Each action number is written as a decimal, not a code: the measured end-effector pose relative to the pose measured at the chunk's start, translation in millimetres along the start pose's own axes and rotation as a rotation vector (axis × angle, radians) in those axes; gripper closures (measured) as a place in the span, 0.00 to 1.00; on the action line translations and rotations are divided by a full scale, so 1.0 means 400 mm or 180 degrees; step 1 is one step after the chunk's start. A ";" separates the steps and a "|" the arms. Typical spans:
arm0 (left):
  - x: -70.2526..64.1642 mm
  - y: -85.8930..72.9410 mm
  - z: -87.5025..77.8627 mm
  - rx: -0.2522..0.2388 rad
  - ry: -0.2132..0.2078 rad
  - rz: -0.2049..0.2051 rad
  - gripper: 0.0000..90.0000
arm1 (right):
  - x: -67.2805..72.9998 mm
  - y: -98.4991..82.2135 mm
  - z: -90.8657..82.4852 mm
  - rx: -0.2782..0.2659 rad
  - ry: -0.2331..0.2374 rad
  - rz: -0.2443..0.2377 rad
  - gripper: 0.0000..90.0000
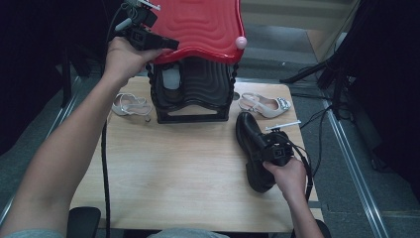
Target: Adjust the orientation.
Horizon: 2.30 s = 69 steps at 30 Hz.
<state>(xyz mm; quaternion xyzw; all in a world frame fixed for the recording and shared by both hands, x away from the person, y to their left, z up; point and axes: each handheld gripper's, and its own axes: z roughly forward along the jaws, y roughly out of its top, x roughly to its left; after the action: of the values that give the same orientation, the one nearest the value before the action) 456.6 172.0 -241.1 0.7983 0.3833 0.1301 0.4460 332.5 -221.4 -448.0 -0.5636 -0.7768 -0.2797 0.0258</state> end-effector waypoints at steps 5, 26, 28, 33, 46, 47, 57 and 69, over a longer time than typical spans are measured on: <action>0.003 0.000 0.001 0.0018 0.0009 0.0012 1.00 | 0.001 0.007 -0.029 -0.0063 0.0231 0.0013 0.97; -0.003 0.004 0.004 0.0094 0.0103 0.0045 1.00 | 0.120 0.029 -0.102 -0.0168 0.0639 -0.0338 0.97; -0.003 0.004 0.004 0.0096 0.0107 0.0047 1.00 | 0.149 0.051 -0.108 -0.0193 0.0637 -0.0393 0.97; -0.002 0.003 0.004 0.0087 0.0100 0.0047 1.00 | 0.194 0.104 -0.098 -0.0236 0.0643 -0.0532 0.97; -0.002 0.001 0.003 0.0077 0.0097 0.0061 1.00 | 0.261 0.219 -0.069 -0.0437 0.0570 -0.0621 0.97; -0.002 0.001 0.003 0.0077 0.0097 0.0061 1.00 | 0.261 0.219 -0.069 -0.0437 0.0570 -0.0621 0.97; -0.001 0.000 0.001 0.0079 0.0096 0.0070 1.00 | 0.276 0.296 -0.018 -0.0644 0.0246 -0.0589 0.97; -0.002 -0.001 0.000 0.0084 0.0126 0.0103 1.00 | 0.332 0.308 0.050 -0.0892 -0.0068 -0.0746 0.96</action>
<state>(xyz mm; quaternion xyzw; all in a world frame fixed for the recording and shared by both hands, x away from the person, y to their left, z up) 455.7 171.5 -241.4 0.8075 0.3808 0.1479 0.4256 399.3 -72.0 -367.7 -0.4702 -0.7909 -0.3803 -0.0939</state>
